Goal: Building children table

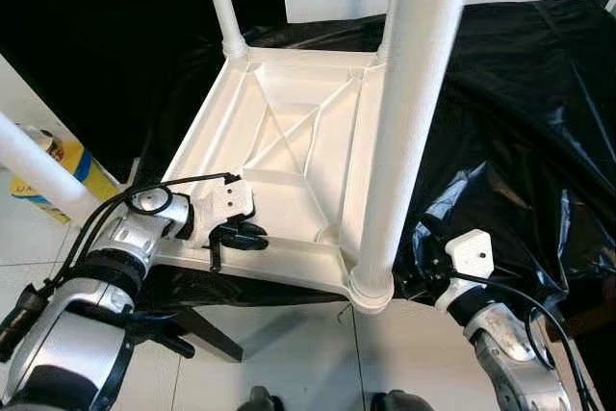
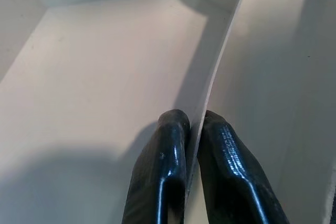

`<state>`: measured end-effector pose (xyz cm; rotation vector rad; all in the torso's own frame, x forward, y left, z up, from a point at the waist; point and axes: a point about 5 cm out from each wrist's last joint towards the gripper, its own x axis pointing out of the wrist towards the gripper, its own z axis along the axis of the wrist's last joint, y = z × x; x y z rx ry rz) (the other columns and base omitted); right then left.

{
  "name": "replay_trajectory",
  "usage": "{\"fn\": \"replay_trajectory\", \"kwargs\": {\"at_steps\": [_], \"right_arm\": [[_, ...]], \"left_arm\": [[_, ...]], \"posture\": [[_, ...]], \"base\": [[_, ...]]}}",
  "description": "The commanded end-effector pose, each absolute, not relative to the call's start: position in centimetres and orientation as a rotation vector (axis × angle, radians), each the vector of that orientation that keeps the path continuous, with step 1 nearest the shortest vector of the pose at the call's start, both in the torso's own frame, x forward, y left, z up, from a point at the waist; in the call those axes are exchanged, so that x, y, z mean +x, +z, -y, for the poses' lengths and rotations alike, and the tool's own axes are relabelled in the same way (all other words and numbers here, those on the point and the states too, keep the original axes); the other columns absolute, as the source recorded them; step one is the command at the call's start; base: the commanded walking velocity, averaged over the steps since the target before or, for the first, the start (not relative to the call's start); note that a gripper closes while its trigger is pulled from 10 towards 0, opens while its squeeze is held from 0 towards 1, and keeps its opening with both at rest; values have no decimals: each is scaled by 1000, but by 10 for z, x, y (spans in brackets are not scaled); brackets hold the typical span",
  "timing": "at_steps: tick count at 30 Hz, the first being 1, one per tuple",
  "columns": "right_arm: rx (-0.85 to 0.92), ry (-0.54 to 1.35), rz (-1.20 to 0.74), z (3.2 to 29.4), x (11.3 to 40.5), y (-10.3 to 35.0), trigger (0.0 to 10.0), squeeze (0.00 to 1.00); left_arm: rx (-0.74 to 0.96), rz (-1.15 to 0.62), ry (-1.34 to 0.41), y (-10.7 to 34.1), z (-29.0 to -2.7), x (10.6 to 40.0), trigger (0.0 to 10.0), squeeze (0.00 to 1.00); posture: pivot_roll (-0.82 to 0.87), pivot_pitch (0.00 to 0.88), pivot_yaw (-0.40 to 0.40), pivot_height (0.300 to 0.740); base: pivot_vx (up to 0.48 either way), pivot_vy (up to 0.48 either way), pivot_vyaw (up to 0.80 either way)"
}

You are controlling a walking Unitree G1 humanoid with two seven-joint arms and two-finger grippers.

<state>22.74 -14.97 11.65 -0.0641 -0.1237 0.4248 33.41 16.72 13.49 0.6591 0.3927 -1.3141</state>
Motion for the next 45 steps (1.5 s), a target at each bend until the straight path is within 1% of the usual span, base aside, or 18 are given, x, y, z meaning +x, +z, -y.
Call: {"fn": "replay_trajectory", "kwargs": {"at_steps": [1, 2, 3, 8, 9, 14, 17, 19, 25, 28, 30, 31, 33, 35, 38, 41, 43, 45], "right_arm": [[-45, 471, 97, 133, 225, 109, 10000, 0], [-45, 471, 97, 133, 225, 109, 10000, 0], [-50, 439, 103, 135, 227, 109, 10000, 0], [-54, 275, 126, 147, 231, 109, 10000, 0], [-14, 205, 122, 153, 230, 108, 10000, 0], [76, 172, 96, 160, 230, 106, 10000, 0], [88, 239, 107, 162, 228, 110, 10000, 0], [71, 305, 113, 166, 227, 114, 10000, 0], [56, 329, 112, 169, 226, 114, 10000, 0], [-8, 416, 91, 184, 225, 116, 10000, 0], [-8, 416, 91, 184, 225, 116, 10000, 0], [-46, 461, 83, 194, 224, 119, 10000, 0], [-46, 461, 83, 194, 224, 119, 10000, 0], [-93, 556, 46, 215, 222, 126, 10000, 0], [-117, 628, 16, 226, 220, 132, 10000, 0], [-130, 682, -2, 228, 217, 134, 10000, 0], [-126, 830, -40, 228, 207, 142, 10000, 0], [-121, 897, -49, 226, 203, 147, 10000, 0]], "left_arm": [[524, -297, -1170, 117, -145, 331, 10000, 259], [524, -297, -1170, 117, -145, 331, 10000, 259], [503, -257, -1167, 119, -138, 329, 10000, 1000], [465, -115, -1154, 131, -123, 322, 10000, 1000], [418, 3, -1109, 144, -117, 319, 10000, 0], [401, 85, -1048, 154, -117, 317, 10000, 0], [359, 122, -995, 161, -119, 314, 10000, 0], [330, 139, -954, 167, -123, 309, 10000, 0], [326, 144, -934, 169, -125, 307, 10000, 0], [318, 170, -894, 178, -137, 299, 10000, 0], [318, 170, -894, 178, -137, 299, 10000, 0], [318, 182, -886, 184, -144, 293, 10000, 0], [318, 182, -886, 184, -144, 293, 10000, 0], [364, 183, -933, 191, -159, 277, 10000, 0], [392, 150, -964, 195, -170, 269, 10000, 0], [395, 144, -974, 197, -175, 265, 10000, 0], [415, 120, -978, 197, -184, 261, 10000, 0], [424, 112, -973, 197, -187, 261, 10000, 0]], "posture": [[-19, 157, 51, 740], [-19, 157, 51, 740], [-18, 156, 49, 740], [-17, 154, 45, 740], [-15, 151, 35, 740], [-16, 149, 31, 740], [-20, 148, 25, 740], [-23, 146, 22, 740], [-24, 144, 20, 740], [-24, 131, 10, 740], [-24, 131, 10, 740], [-21, 125, 7, 740], [-21, 125, 7, 740], [-19, 115, 4, 740], [-17, 111, 2, 740], [-13, 104, 1, 740], [-6, 95, 0, 740], [-4, 89, -3, 740]], "base": [[0, 0, 0], [0, 0, 0], [0, 0, 0], [0, 0, 0], [0, 0, 0], [0, 0, 0], [0, 0, 0], [0, 0, 0], [0, 0, 0], [0, 0, 0], [0, 0, 0], [0, 0, 0], [0, 0, 0], [0, 0, 0], [0, 0, 0], [0, 0, 0], [0, 0, 0], [0, 0, 0]]}}
